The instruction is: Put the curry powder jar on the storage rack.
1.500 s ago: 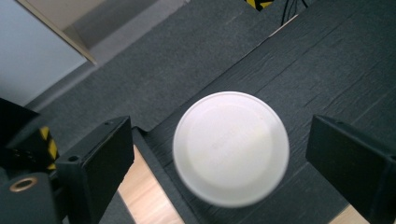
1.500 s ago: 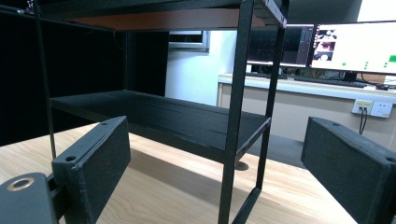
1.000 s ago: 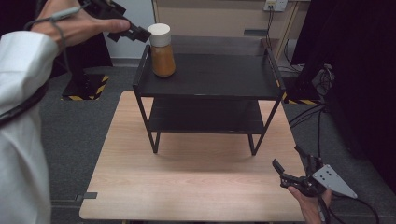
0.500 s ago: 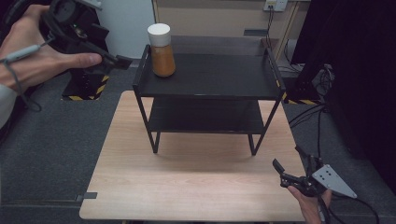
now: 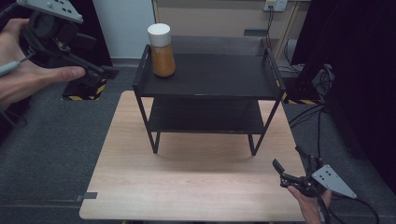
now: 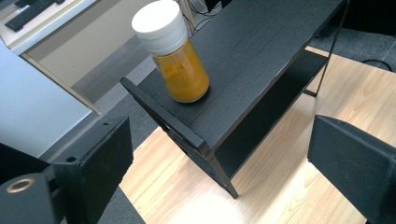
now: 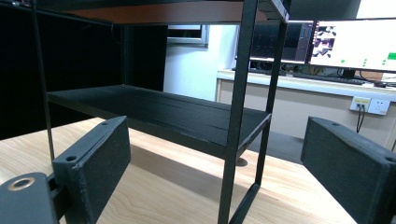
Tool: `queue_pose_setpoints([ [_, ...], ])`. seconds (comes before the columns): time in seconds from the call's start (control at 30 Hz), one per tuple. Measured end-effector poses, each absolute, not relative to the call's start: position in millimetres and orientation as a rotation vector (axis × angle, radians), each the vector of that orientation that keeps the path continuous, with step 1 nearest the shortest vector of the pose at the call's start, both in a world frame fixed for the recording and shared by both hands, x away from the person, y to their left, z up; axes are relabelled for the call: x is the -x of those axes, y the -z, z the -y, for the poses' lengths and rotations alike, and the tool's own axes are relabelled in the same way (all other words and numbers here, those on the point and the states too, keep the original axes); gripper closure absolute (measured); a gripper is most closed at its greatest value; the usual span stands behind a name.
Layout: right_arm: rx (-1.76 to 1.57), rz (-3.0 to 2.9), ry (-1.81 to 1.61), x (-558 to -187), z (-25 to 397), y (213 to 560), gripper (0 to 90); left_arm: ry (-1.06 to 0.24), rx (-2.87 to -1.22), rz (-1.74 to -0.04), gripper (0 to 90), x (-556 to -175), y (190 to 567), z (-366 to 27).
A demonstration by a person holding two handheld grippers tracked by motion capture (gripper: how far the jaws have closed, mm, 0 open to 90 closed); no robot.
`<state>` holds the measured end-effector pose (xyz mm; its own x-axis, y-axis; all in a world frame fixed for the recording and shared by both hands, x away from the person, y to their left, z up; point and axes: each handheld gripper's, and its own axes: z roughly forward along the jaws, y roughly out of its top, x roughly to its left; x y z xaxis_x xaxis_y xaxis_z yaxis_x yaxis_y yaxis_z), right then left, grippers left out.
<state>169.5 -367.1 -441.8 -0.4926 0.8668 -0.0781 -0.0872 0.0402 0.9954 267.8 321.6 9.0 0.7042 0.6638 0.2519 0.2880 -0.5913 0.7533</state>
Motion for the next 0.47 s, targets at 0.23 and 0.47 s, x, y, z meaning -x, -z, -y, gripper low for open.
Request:
queue_pose_setpoints([
  [0.23,-0.815,-1.547,-1.562,-169.5,367.4,441.5,8.4,-0.688,-2.199,-0.726,5.9,-270.3,-7.0,-319.9],
  [0.47,-0.815,-1.547,-1.563,-170.1,367.7,441.6,8.4,-0.696,-2.197,-0.722,6.0,-271.2,-8.4,-318.3],
])
